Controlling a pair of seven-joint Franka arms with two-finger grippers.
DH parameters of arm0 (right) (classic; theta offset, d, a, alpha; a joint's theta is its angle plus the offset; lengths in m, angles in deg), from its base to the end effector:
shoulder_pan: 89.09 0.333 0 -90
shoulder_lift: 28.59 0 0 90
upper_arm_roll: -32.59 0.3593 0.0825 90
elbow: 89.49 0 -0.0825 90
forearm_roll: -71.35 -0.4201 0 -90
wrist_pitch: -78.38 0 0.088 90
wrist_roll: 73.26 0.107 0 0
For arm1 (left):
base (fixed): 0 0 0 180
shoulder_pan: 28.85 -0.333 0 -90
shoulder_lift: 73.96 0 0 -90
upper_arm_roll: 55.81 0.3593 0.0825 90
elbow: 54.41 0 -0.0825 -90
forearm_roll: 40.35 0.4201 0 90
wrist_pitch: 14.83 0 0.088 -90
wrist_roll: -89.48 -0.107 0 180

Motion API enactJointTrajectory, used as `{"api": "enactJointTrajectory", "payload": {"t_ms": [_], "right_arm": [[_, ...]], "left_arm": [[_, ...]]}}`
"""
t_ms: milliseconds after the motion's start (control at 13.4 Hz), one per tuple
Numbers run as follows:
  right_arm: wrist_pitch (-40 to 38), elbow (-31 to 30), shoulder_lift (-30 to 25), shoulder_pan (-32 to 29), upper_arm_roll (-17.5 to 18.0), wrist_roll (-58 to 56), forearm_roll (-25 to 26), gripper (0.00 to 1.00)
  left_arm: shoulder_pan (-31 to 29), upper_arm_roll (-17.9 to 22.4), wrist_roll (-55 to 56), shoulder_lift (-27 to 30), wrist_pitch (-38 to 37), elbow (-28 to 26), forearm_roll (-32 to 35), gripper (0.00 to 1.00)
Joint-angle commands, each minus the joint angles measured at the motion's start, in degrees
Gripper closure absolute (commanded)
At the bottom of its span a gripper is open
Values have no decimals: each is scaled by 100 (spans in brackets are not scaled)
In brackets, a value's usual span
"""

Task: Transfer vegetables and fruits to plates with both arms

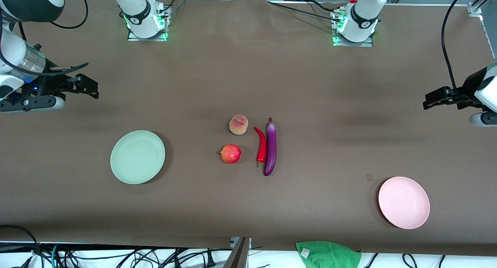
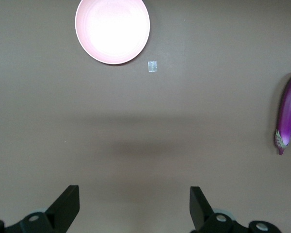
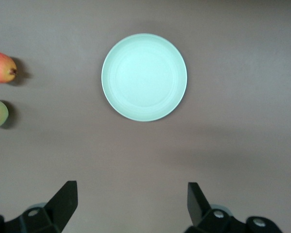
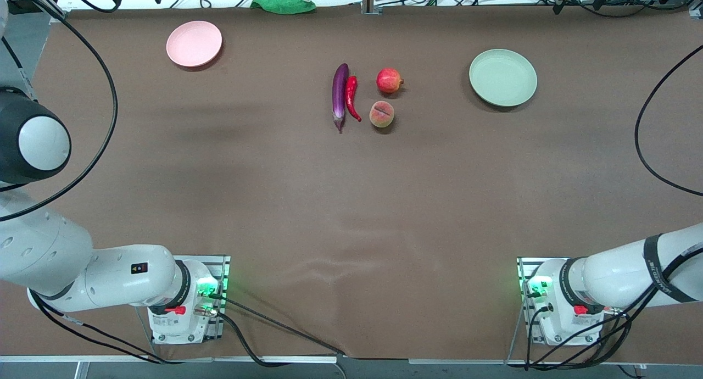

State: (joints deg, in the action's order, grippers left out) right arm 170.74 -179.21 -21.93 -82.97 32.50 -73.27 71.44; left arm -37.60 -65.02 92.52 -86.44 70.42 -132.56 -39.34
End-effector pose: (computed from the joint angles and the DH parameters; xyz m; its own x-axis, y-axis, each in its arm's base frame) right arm 0.6271 0.0661 0.6027 0.9920 0.1050 -0.0701 0.1054 -0.9944 0.0017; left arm 0.6560 0.0095 0.6306 0.9947 0.0471 -0.0918 0.0484 -0.9988 0.0121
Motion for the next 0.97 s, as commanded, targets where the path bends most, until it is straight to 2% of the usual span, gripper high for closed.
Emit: {"api": "enactJointTrajectory", "payload": {"t_ms": [0, 374, 898], "right_arm": [[-165, 7, -60, -14, 0, -78, -62, 0], [-411, 7, -306, -14, 0, -87, -62, 0], [-420, -2, -333, -14, -18, -87, -70, 0]], "left_arm": [[-30, -2, -67, -88, -87, 195, -162, 0], [-30, -2, -67, -88, -87, 195, -153, 0], [-38, -2, -67, -88, -87, 195, -153, 0]]}}
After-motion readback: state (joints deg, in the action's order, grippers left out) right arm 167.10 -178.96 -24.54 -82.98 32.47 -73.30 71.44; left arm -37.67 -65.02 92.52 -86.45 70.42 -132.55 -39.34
